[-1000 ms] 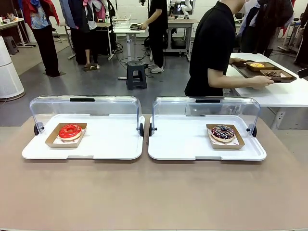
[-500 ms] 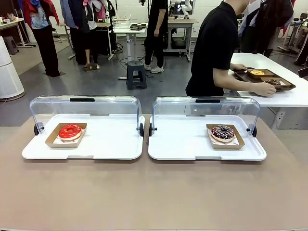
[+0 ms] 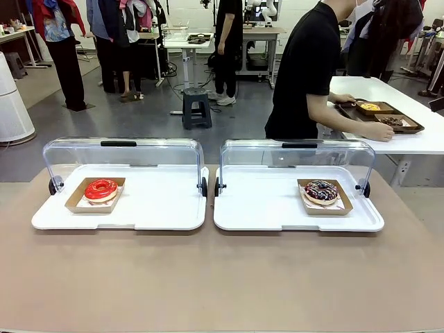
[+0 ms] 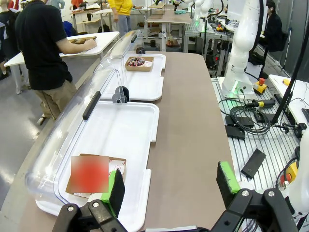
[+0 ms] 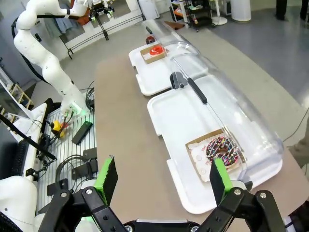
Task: Provide the desired donut to the person.
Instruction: Place the picked Paper togo box onto the Handle tray extended by the person.
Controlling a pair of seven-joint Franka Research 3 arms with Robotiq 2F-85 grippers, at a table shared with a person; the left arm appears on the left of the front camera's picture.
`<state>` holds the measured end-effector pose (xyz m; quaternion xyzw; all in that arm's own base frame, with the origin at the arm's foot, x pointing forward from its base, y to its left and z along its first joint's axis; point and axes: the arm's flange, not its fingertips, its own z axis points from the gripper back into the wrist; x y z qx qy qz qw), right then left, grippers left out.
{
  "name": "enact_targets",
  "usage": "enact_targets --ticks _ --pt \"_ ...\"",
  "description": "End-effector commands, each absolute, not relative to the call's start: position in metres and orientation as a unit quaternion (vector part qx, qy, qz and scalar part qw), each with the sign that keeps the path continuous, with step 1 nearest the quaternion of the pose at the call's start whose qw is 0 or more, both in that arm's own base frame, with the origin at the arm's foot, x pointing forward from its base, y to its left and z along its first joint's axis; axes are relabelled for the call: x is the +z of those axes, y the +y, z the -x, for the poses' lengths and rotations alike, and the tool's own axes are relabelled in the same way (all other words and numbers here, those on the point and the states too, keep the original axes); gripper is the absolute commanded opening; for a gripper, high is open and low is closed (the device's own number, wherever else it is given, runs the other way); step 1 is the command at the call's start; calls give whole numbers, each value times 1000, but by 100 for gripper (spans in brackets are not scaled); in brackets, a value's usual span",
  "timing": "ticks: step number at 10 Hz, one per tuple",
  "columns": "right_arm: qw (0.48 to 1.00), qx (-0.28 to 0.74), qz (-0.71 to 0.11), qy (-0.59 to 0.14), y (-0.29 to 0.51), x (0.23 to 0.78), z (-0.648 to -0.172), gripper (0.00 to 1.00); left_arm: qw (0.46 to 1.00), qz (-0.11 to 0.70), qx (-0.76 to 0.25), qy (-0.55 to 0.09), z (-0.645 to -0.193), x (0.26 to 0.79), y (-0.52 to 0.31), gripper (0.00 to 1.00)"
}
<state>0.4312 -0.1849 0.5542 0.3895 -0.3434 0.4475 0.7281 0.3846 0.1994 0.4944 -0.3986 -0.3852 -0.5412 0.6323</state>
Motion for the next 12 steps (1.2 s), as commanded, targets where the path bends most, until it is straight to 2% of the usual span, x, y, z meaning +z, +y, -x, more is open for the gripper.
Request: enact_targets --ticks 1,12 --pt "723 444 -389 -358 -183 551 -433 100 628 395 -543 -393 -383 495 199 100" --pt "723 444 -389 -358 -183 551 -433 100 628 395 -543 -393 -383 495 199 100"
